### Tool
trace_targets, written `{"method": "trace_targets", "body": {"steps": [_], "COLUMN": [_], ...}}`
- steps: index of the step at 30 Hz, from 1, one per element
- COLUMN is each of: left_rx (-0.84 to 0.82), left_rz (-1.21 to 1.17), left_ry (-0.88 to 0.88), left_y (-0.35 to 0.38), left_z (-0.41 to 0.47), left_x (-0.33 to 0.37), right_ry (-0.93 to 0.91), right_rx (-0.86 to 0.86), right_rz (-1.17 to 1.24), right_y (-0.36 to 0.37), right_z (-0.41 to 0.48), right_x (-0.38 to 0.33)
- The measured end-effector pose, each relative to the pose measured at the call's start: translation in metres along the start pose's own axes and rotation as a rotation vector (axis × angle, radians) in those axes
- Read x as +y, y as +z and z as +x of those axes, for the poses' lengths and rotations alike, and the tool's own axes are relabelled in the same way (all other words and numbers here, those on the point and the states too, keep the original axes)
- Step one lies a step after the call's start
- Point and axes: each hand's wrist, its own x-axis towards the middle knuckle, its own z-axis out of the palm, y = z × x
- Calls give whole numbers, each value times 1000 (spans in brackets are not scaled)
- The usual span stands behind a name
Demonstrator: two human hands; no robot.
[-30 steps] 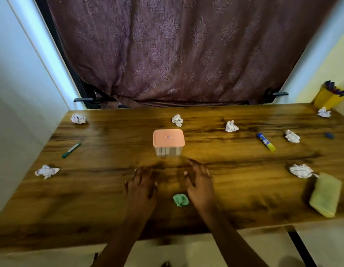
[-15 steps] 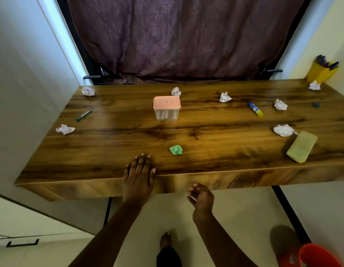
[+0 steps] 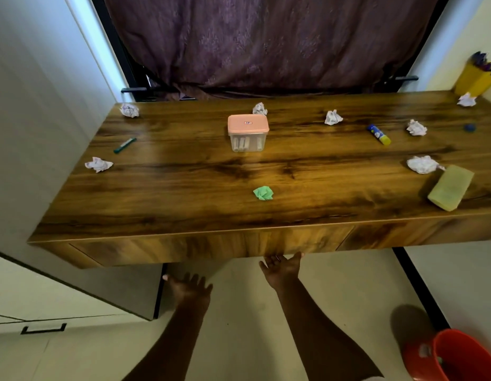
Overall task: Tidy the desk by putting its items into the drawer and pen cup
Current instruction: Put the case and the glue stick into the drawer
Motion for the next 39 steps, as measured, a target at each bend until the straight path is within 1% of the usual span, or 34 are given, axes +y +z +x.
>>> {"method": "trace_targets", "body": {"steps": [1, 2, 4, 5, 7, 10, 13, 16, 20, 22, 23, 24, 25, 26, 27, 29, 30, 31, 33, 34, 35, 36, 37, 39], "left_rx": [-99, -136, -148, -130, -143, -239, -284, -277, -250, -252, -268, -269, -265, -231, -222, -254, -279, -316, -321, -277, -208, -131, -76, -9], "left_rz": [-124, -216, -342, -357, -352, -361, -345, -318, -114, -46, -9, 55, 149, 287, 439, 692, 798, 958, 1418, 1640, 1820, 1942, 2023, 2104], "left_ry": [-5, -1, -13, -18, -18, -55, -75, -90, -77, -86, -96, -99, -87, -49, 18, 207, 356, 569, 1057, 1229, 1274, 1268, 1244, 1229], "left_y": [8, 17, 29, 31, 25, 17, 14, 5, -29, -41, -45, -48, -49, -49, -45, -34, -27, -19, -5, 1, 8, 12, 14, 15], "left_z": [2, 3, 7, 6, 8, 5, 5, -2, -8, -17, -26, -39, -53, -66, -85, -123, -141, -156, -161, -150, -137, -123, -112, -96], "left_x": [5, 10, 15, 16, 14, 15, 18, 17, 3, 1, 2, 3, 4, 6, 9, 15, 17, 21, 29, 33, 35, 36, 35, 31], "right_ry": [-5, -9, -13, -8, 3, 10, 11, 29, 50, 94, 107, 93, 41, -61, -201, -517, -656, -773, -982, -1073, -1120, -1103, -1037, -885], "right_rx": [-10, -15, -21, -26, -18, -40, -79, -59, -43, -50, -43, -21, 10, 40, 56, 30, -13, -47, -49, -37, -15, 18, 48, 66], "right_rz": [1, 0, 2, 3, -8, -49, -64, -93, -146, -222, -298, -413, -558, -714, -862, -1064, -1151, -1254, -1551, -1733, -1916, -2090, -2234, -2394], "right_y": [0, -1, -3, -4, -6, -5, -13, -24, -49, -62, -67, -70, -70, -69, -67, -51, -40, -26, 2, 15, 25, 30, 33, 30], "right_z": [2, 5, 6, 6, 5, 3, 2, -2, -18, -34, -46, -60, -76, -93, -110, -146, -161, -171, -175, -167, -156, -145, -134, -118], "right_x": [2, 3, 4, 3, 1, -1, -1, -3, 5, 4, 3, 1, -1, -4, -7, -14, -17, -21, -27, -28, -25, -20, -13, -1]}}
